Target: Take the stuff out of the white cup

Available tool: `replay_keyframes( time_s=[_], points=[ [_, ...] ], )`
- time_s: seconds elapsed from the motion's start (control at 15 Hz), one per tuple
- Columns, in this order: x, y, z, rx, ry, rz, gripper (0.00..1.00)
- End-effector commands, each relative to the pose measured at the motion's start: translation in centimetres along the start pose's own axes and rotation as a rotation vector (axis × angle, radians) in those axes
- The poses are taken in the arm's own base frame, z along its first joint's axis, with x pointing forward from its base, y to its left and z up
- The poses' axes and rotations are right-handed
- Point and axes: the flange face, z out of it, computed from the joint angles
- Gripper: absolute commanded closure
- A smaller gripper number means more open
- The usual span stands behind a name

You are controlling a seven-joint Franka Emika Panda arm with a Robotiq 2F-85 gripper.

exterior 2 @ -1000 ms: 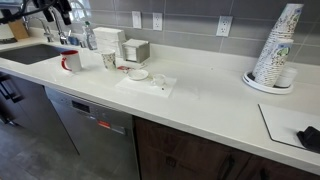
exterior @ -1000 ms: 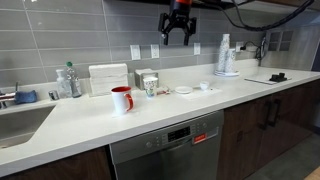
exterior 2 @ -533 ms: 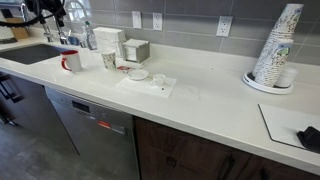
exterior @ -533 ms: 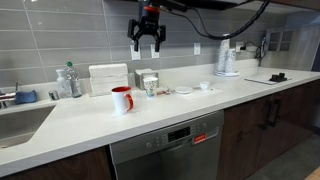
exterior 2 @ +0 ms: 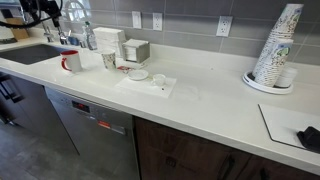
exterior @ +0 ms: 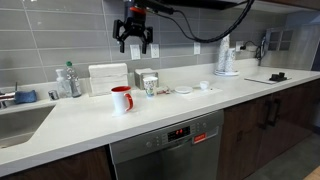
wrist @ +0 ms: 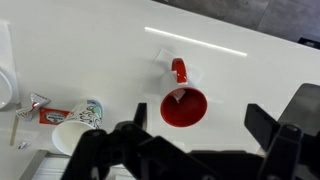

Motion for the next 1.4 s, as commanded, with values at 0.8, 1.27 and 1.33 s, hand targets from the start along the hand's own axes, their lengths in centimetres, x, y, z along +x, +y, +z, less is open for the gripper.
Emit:
replay_keyframes(
  time_s=[0.8,1.27,1.33],
  points=[
    [1.7,-2.8,1.4,-0.051,-0.018,0.011,0.00],
    [4.1,-8.9,7.3,-0.055,-0.055,0.033,0.00],
    [4.4,-9.3,8.2,-0.054,-0.064,0.042,0.00]
  ],
)
